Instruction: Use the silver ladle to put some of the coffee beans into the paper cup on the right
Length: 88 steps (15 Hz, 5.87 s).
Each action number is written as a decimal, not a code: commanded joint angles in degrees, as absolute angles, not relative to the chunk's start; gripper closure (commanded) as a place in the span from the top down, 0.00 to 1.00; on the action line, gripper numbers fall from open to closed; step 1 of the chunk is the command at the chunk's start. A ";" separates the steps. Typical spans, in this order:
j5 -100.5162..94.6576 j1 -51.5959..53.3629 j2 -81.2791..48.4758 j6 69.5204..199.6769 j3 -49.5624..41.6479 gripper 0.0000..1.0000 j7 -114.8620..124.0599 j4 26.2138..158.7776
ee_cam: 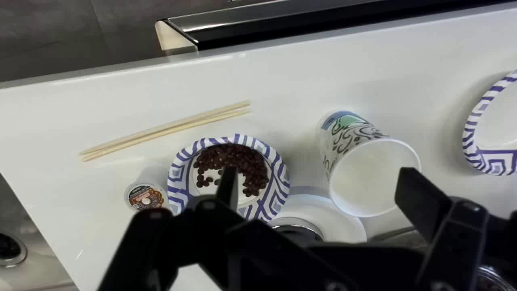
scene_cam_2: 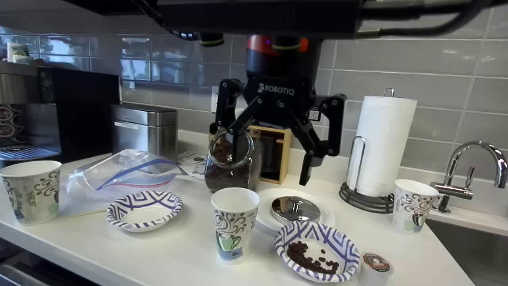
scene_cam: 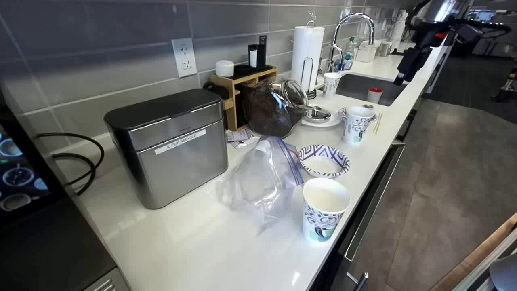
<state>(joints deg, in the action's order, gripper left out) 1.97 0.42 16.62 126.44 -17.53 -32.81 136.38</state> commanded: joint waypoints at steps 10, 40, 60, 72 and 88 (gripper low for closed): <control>4.24 2.47 11.84 132.35 -11.47 1.00 -35.88 133.39; 1.23 4.51 -11.55 117.55 4.13 1.00 -27.13 111.94; -1.47 5.02 -16.29 124.42 5.44 1.00 -19.31 109.08; -1.54 5.02 -18.06 123.98 5.56 0.27 -19.31 107.59; -7.10 4.84 -17.58 117.34 6.18 0.08 -26.60 102.64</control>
